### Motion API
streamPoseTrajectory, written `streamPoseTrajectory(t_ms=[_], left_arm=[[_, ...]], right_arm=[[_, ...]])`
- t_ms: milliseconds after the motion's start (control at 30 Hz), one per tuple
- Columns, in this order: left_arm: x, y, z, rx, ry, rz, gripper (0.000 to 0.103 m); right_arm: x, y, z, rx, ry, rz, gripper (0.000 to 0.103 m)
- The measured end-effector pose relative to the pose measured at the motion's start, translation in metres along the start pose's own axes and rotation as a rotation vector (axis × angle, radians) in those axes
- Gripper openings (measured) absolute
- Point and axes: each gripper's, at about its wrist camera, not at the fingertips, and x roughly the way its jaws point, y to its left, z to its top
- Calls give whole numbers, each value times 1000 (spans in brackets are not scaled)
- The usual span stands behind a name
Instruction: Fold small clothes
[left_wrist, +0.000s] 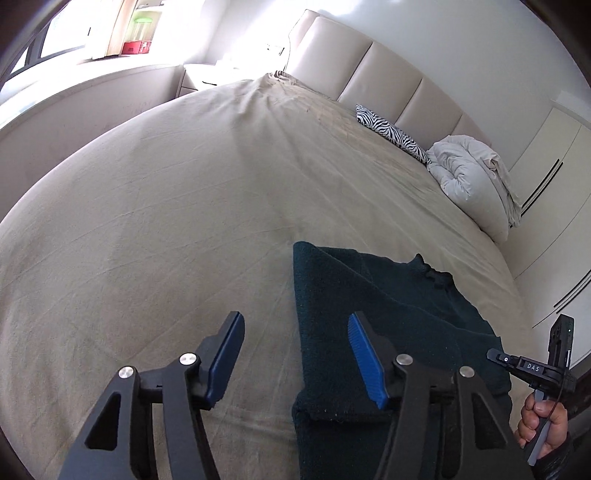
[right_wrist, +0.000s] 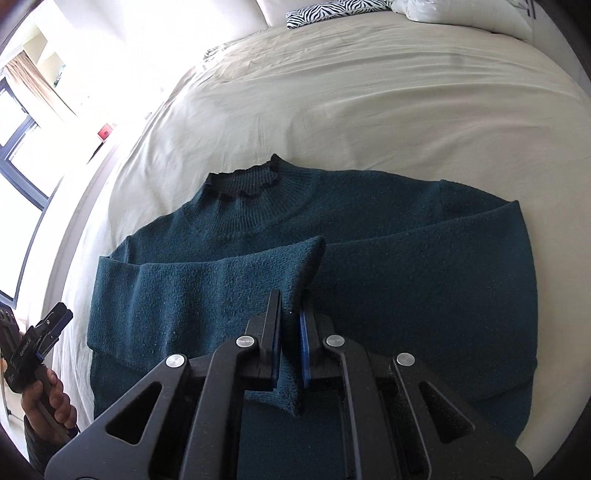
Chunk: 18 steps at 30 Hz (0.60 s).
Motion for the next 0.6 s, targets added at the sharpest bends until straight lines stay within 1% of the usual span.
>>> streamPoseTrajectory(t_ms=[67, 167, 233, 267, 333, 400, 467, 500, 533, 600], left_arm=[[13, -4, 6, 11, 23, 12, 58], [33, -15, 14, 51, 53, 47, 60], [47, -19, 17, 66, 73, 91, 60], [52, -19, 17, 70, 83, 98, 60], [58, -22, 18, 89, 86, 118, 60], [63, -26, 17, 113, 80, 142, 59], [66, -26, 14, 124, 70, 156, 37], [69, -23, 13, 113, 77, 146, 17], [70, -19, 12, 97, 80, 134, 14], [68, -18, 9, 108, 66, 139, 11]], right_arm=[[5, -11, -5, 18, 6, 1, 7], [11, -23, -9, 47, 3, 32, 7], [15, -26, -10, 47, 0, 42, 7], [17, -26, -10, 44, 0, 41, 7], [23, -23, -9, 35, -3, 37, 7], [19, -21, -9, 10, -14, 32, 7], [18, -14, -7, -16, -22, 20, 7], [18, -13, -5, -22, -24, 16, 7], [18, -12, -5, -26, -23, 13, 7], [21, -11, -4, -29, -17, 2, 7]])
